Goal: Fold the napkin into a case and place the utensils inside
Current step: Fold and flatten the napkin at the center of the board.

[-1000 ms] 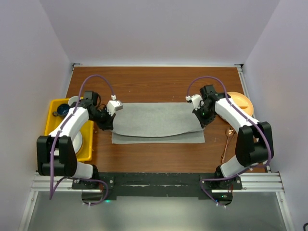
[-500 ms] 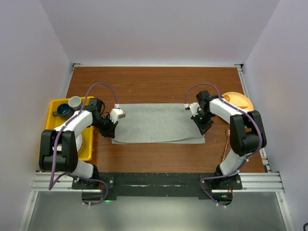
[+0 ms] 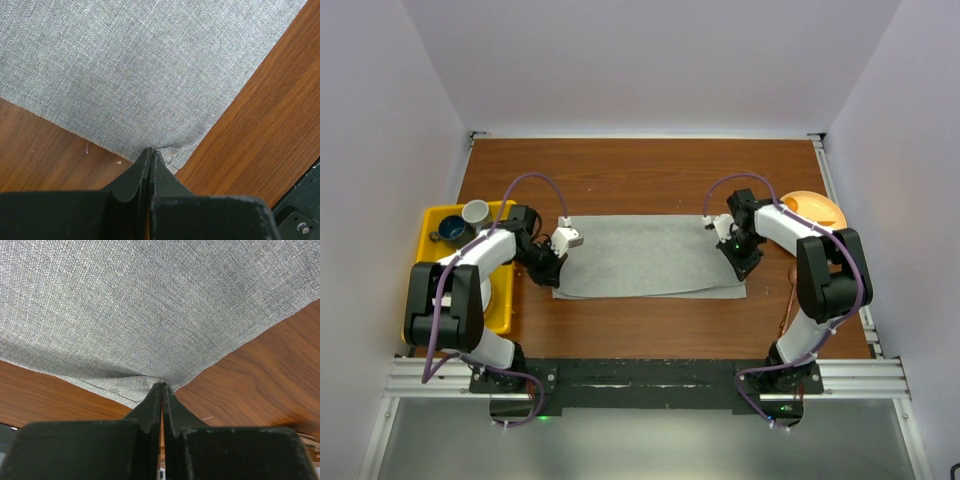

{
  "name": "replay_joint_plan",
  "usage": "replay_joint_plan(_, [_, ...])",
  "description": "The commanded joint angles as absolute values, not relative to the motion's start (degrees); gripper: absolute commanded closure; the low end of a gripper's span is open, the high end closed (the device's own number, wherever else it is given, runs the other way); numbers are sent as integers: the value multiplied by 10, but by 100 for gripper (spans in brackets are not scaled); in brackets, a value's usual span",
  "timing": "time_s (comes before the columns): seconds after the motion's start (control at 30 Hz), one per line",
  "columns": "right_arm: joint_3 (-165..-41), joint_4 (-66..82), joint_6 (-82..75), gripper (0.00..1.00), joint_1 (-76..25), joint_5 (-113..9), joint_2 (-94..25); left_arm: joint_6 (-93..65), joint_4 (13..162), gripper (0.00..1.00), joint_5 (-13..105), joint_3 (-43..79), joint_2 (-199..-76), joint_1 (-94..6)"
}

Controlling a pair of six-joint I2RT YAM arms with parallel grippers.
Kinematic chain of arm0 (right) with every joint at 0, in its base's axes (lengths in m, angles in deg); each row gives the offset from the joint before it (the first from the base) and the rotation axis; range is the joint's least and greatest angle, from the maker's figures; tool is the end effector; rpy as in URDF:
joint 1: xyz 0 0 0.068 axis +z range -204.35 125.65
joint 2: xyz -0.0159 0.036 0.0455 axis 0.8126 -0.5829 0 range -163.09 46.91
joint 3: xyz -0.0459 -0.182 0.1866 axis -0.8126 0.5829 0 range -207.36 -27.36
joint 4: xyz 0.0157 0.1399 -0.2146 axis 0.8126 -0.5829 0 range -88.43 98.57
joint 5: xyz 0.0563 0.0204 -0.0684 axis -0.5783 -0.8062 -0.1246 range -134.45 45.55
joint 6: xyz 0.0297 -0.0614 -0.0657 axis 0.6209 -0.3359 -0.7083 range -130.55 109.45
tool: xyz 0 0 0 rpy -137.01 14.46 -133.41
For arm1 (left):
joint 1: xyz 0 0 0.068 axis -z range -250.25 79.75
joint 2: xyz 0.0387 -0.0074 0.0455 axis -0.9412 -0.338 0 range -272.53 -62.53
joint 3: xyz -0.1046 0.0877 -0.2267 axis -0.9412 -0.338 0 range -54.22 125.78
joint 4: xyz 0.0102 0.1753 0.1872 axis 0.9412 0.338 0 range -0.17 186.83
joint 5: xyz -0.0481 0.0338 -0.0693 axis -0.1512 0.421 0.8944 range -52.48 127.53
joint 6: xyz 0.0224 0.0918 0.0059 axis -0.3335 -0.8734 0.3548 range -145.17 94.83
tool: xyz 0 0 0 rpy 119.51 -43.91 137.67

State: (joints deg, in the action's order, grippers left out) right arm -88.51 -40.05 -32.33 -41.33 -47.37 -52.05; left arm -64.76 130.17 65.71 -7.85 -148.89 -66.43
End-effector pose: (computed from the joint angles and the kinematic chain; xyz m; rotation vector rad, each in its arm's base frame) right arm 0.2873 0.0710 0.1072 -0.9218 2.9334 0.0708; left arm 0.2480 -0.0569 0.1130 1.0801 2.5547 -0.5906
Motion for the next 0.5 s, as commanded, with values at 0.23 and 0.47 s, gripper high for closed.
replay_joint_plan(0.23, [-896, -432, -354, 100, -414, -480, -499, -652, 1311, 100, 656, -68, -1469, -663])
replay_joint_plan(0.47, [-922, -475, -356, 100, -414, -498, -470, -652, 1321, 100, 661, -58, -1458, -663])
